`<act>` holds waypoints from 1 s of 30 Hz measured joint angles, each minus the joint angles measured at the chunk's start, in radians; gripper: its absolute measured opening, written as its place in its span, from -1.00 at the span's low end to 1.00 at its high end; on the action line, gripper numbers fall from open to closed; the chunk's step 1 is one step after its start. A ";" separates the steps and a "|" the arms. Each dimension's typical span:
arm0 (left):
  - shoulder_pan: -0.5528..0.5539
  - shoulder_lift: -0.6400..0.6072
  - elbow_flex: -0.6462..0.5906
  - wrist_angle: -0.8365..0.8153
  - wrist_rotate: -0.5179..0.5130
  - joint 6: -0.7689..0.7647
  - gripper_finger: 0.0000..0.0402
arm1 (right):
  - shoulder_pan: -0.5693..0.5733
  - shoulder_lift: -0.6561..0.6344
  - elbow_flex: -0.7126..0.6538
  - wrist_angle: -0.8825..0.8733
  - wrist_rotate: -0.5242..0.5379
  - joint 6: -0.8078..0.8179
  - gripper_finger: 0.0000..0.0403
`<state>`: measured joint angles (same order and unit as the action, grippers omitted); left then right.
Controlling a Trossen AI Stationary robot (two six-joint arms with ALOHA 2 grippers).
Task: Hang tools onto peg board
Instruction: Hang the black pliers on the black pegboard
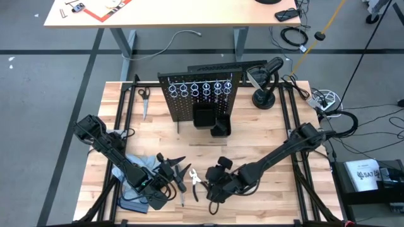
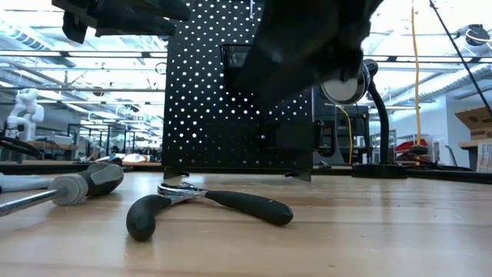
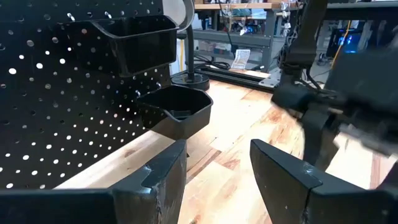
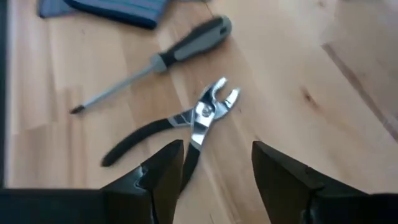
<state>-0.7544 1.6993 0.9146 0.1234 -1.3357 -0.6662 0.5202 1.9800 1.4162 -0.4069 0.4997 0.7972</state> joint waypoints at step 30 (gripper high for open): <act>-0.070 -0.048 0.005 -0.005 -0.053 0.209 -0.97 | -0.058 0.085 0.000 0.088 -0.167 -0.080 -0.08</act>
<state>-0.8243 1.6516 0.9199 0.1183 -1.3891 -0.4568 0.4621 2.0649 1.4158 -0.3191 0.3331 0.7172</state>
